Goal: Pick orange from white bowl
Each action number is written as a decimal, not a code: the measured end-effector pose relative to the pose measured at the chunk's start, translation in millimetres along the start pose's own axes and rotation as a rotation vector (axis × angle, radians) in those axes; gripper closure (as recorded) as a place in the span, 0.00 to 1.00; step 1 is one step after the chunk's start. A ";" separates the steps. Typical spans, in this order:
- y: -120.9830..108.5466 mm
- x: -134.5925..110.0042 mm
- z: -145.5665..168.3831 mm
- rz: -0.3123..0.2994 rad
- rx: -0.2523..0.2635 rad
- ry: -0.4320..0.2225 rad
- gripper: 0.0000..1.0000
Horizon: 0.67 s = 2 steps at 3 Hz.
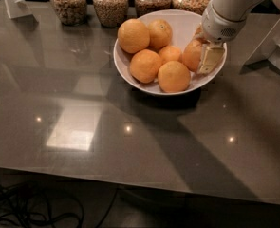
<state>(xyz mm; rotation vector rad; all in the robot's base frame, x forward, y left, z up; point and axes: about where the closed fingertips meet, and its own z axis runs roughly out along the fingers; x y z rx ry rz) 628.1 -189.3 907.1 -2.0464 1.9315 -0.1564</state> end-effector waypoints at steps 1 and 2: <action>13.3 0.4 -29.8 0.053 -0.016 -0.111 1.00; 31.3 -2.7 -71.1 0.072 -0.022 -0.243 1.00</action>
Offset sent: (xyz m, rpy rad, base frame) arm -0.1003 -0.0211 0.1115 0.4349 0.0790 0.0426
